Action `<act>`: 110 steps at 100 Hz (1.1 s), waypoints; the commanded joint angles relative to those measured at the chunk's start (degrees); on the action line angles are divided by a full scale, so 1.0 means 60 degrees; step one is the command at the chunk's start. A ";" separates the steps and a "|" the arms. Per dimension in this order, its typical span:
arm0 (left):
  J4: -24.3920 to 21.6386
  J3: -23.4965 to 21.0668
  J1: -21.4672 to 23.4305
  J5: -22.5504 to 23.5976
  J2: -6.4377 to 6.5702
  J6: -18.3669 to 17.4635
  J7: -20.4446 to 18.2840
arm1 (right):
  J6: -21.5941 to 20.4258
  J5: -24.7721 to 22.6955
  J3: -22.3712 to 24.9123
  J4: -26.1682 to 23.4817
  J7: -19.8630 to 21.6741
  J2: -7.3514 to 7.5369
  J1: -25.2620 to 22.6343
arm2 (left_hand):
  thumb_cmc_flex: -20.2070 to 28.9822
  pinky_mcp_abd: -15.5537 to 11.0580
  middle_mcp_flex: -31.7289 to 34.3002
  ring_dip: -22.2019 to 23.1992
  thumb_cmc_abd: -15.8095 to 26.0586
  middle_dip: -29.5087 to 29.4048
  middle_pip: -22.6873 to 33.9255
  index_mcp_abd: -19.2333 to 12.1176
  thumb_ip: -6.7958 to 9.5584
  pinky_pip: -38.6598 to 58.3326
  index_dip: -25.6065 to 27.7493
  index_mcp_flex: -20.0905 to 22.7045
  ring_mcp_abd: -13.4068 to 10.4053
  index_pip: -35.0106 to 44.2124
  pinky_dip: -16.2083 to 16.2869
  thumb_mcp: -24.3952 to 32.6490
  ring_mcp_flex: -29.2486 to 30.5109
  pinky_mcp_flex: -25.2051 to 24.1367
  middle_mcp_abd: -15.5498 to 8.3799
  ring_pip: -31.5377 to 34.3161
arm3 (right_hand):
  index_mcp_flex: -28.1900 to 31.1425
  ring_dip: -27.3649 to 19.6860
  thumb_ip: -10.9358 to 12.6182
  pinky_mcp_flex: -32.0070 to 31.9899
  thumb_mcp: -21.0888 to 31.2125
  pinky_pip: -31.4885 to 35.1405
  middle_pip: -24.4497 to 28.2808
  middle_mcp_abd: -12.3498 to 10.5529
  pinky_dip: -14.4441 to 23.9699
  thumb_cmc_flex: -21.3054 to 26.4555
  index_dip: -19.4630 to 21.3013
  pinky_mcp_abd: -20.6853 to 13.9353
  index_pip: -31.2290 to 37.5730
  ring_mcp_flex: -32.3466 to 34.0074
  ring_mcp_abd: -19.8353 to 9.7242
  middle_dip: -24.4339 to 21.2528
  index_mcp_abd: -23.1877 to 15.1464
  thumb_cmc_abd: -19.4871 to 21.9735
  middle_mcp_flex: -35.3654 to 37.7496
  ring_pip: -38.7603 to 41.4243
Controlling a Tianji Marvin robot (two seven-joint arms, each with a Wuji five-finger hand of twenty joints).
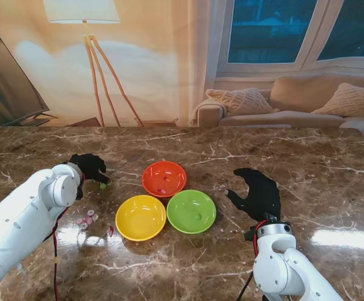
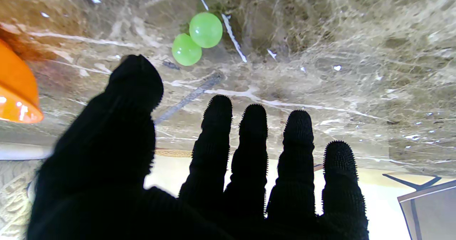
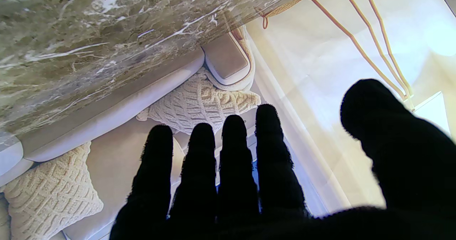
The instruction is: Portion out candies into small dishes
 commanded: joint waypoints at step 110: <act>0.1620 0.1597 -0.0806 -0.0670 -0.0381 -0.0124 0.1203 | 0.0111 0.0253 -0.0054 0.0094 0.0199 -0.0059 -0.0022 | 0.1133 0.0433 0.1510 0.1508 -0.1415 0.1147 0.1642 -0.1346 -0.0481 0.1472 0.1024 0.0567 0.0049 0.3403 0.0776 0.0445 0.1386 0.0282 -0.0293 0.2070 | -0.0019 0.0276 0.0351 -0.0119 0.0081 0.0189 -0.0082 -0.0079 0.0479 -0.0195 -0.0102 0.0117 0.0040 -0.0219 0.0000 0.0193 -0.0242 -0.0076 0.0157 0.0062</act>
